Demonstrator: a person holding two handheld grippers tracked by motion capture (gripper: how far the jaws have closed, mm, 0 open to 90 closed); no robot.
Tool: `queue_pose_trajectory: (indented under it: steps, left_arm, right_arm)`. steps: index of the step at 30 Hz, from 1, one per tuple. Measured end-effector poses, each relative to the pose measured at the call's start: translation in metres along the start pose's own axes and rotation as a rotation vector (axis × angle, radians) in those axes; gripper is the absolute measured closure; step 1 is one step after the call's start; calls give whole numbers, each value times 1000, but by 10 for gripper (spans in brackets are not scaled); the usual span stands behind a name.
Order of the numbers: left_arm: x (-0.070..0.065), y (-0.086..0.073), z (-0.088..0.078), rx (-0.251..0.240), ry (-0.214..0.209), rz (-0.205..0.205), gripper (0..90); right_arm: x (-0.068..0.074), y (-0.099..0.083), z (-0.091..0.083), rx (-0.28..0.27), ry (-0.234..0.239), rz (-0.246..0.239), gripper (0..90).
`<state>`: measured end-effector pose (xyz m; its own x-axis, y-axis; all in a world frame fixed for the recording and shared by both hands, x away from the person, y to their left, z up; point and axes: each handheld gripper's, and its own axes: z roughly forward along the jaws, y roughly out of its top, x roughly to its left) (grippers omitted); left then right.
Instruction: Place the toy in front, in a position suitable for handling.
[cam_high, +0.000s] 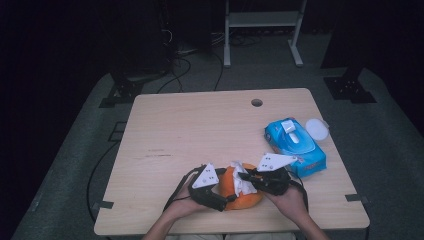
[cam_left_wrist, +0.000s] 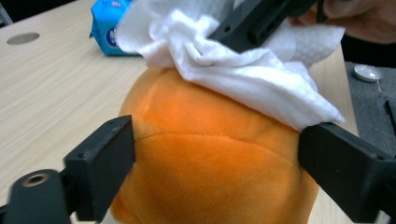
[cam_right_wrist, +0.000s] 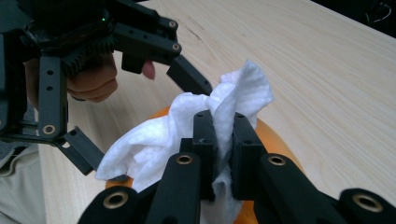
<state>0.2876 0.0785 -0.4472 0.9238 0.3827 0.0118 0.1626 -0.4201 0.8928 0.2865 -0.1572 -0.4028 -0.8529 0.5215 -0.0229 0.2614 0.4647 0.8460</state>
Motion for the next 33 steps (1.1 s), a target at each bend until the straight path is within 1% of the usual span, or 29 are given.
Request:
queue_pose_trajectory:
  steps: [2,3,8,11,13,14,15,16,17,18,19,20,22,23,24,26,29,31,33]
  left_arm:
    - [0,-2,1,8,5,-11,156]
    - [0,-2,2,11,6,-12,164]
    - [1,-4,2,22,10,-16,168]
    - [1,-4,1,23,8,-17,167]
    - [2,0,-1,20,9,-12,155]
    - [2,1,-2,9,13,-5,121]
    - [2,3,-3,-12,12,-6,110]
    - [3,5,-5,-37,11,-10,107]
    - [3,6,-5,-47,11,-6,107]
    - [2,7,-6,-49,10,-1,107]
    - [2,7,-6,-43,11,0,111]
    - [2,6,-6,-35,12,0,128]
    - [4,2,-5,-13,17,-19,176]
    - [5,0,-5,-8,19,-25,205]
    - [5,-2,-4,-6,20,-31,218]
    - [5,-3,-2,-8,20,-43,230]
    - [4,-2,-1,-1,25,-36,234]
    - [5,-3,-2,-4,23,-42,234]
    - [6,-4,-2,-6,23,-50,234]
  right_arm:
    - [-4,-1,-2,0,-4,14,822]
    - [-7,-2,-4,2,-8,30,822]
    - [-25,-16,-18,26,-67,86,822]
    - [-34,-24,-20,42,-80,126,822]
    - [-33,-25,-19,40,-76,133,822]
    - [-31,-24,-17,33,-76,124,823]
    - [-27,-22,-17,21,-67,115,822]
    - [-23,-20,-16,3,-49,106,823]
    - [-17,-16,-14,-16,-23,98,823]
    - [-14,-13,-12,-27,-15,87,822]
    - [-8,-9,-10,-39,-3,71,822]
    - [-5,-6,-8,-42,-2,60,822]
    - [-2,-3,-4,-42,-7,46,822]
    - [-4,-4,-4,-36,-10,49,822]
    - [-6,-6,-3,-30,-13,63,822]
    - [-14,-12,-4,-21,-14,103,822]
    - [-26,-21,-8,-6,-16,154,822]
    - [-30,-25,-10,16,-37,164,822]
    - [-34,-29,-12,40,-60,165,822]
